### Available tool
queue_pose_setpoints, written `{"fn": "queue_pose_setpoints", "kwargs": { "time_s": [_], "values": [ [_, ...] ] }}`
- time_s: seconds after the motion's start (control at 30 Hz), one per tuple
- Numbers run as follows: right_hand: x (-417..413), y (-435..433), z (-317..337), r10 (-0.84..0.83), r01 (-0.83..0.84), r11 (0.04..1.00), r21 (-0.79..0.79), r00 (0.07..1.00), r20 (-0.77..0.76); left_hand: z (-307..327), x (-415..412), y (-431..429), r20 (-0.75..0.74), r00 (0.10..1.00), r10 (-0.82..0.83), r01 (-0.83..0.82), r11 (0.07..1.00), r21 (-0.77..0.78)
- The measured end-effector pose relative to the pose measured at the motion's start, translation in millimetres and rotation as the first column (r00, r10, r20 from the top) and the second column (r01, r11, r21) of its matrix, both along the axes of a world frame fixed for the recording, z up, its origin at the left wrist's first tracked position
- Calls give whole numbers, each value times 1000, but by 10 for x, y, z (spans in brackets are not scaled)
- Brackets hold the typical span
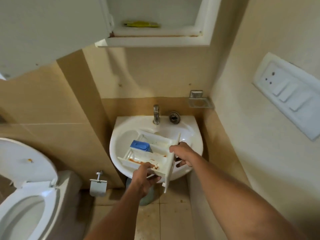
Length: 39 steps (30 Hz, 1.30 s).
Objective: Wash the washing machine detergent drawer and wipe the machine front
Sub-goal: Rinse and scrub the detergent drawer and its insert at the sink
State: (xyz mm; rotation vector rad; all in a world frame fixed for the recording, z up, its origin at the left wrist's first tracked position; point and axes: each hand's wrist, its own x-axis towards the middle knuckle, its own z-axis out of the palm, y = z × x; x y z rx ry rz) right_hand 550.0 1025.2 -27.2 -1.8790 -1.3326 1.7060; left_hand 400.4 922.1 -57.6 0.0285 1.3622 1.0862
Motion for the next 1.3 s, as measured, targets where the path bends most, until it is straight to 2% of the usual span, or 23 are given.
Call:
{"fn": "queue_pose_setpoints", "kwargs": {
  "time_s": [0.3,0.47,0.63,0.7,0.77,0.8,0.87,0.93,1.03,1.1,1.17,1.3],
  "values": [
    [-194,767,-226,66,-70,994,-80,997,-48,-233,-318,549,84,994,65,-67,998,19],
    [-314,1059,-362,57,-57,995,-86,998,-2,-409,-501,892,106,994,-37,36,999,13],
    [-422,1236,-558,28,-23,999,-48,993,112,-666,-527,1017,199,980,-10,12,1000,-9],
    [-484,1268,-525,36,-41,999,16,967,253,-698,-524,1038,229,973,0,7,1000,-29],
    [-566,1339,-437,-27,-70,976,205,899,436,-732,-523,1040,254,967,22,-12,999,-44],
    [-612,1394,-380,-84,-89,940,329,874,479,-746,-521,1039,265,964,32,-20,999,-48],
    [-734,1527,-236,-152,-131,839,529,876,458,-749,-521,1039,274,960,49,-37,998,-51],
    [-878,1719,-119,-105,-198,785,587,891,442,-770,-530,1063,266,960,86,-73,996,-59],
    [-1091,1984,-50,123,-435,774,461,817,564,-782,-515,1064,262,956,133,-121,991,-64],
    [-1175,2119,-89,202,-574,704,418,726,658,-778,-468,1064,260,951,165,-153,986,-64],
    [-1169,2199,-122,210,-629,662,407,677,706,-784,-427,1059,243,953,181,-172,984,-55],
    [-1006,2336,-55,273,-635,710,303,646,713,-796,-360,1077,173,964,200,-197,980,-35]
  ]
}}
